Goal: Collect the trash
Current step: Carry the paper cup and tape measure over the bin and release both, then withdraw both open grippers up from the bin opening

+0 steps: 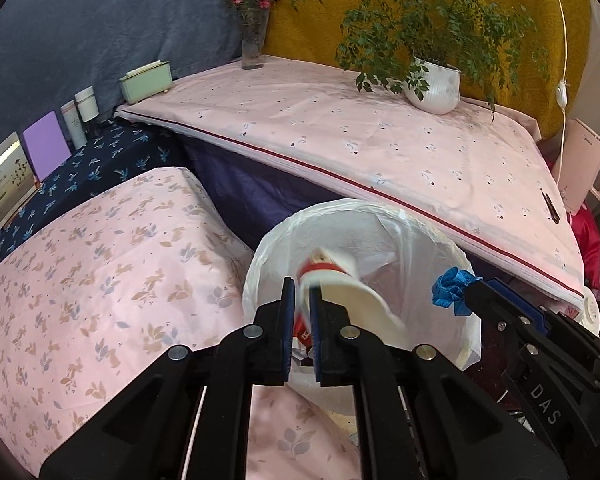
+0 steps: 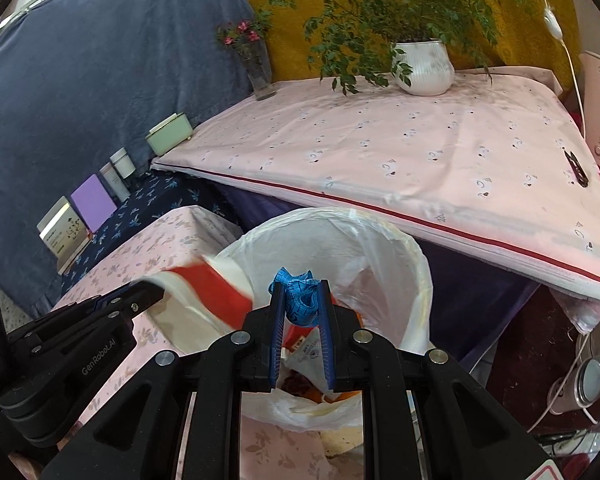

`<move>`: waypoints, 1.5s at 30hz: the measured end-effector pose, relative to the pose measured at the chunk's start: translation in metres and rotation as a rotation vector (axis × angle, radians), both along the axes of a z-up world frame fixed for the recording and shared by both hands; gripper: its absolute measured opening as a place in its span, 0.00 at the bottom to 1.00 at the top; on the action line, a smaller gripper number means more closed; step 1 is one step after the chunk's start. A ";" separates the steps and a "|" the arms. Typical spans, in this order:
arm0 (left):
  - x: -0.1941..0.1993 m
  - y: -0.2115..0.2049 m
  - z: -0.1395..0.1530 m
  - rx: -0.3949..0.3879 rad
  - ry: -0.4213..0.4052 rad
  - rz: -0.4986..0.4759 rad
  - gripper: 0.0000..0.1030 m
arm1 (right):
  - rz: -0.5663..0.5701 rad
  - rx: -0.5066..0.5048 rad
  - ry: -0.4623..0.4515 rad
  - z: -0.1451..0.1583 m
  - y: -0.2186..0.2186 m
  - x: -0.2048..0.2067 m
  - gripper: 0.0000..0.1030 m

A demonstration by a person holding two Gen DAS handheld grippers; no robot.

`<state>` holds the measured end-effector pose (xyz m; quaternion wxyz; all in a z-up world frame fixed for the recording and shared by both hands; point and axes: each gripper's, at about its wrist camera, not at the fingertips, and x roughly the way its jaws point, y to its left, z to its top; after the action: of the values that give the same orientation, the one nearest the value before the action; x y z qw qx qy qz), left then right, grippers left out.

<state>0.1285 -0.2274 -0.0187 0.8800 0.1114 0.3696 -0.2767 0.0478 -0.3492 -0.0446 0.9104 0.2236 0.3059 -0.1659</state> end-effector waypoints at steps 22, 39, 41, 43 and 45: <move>0.020 0.026 -0.009 0.002 0.026 0.087 0.33 | 0.050 -0.001 0.020 -0.006 0.014 0.027 0.15; 0.017 0.059 -0.009 0.000 0.017 0.154 0.48 | 0.078 -0.052 0.028 0.005 0.035 0.032 0.41; 0.015 0.063 -0.009 0.001 0.017 0.160 0.50 | 0.083 -0.064 0.033 0.007 0.039 0.029 0.44; 0.011 0.067 -0.008 0.000 0.016 0.169 0.56 | 0.086 -0.076 0.036 0.009 0.043 0.026 0.47; 0.007 0.071 -0.006 -0.001 0.011 0.176 0.58 | 0.087 -0.089 0.044 0.012 0.046 0.022 0.48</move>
<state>0.1355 -0.1560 -0.0249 0.8990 0.0768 0.3825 -0.1991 0.0702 -0.3029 -0.0329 0.9189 0.1654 0.3277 -0.1443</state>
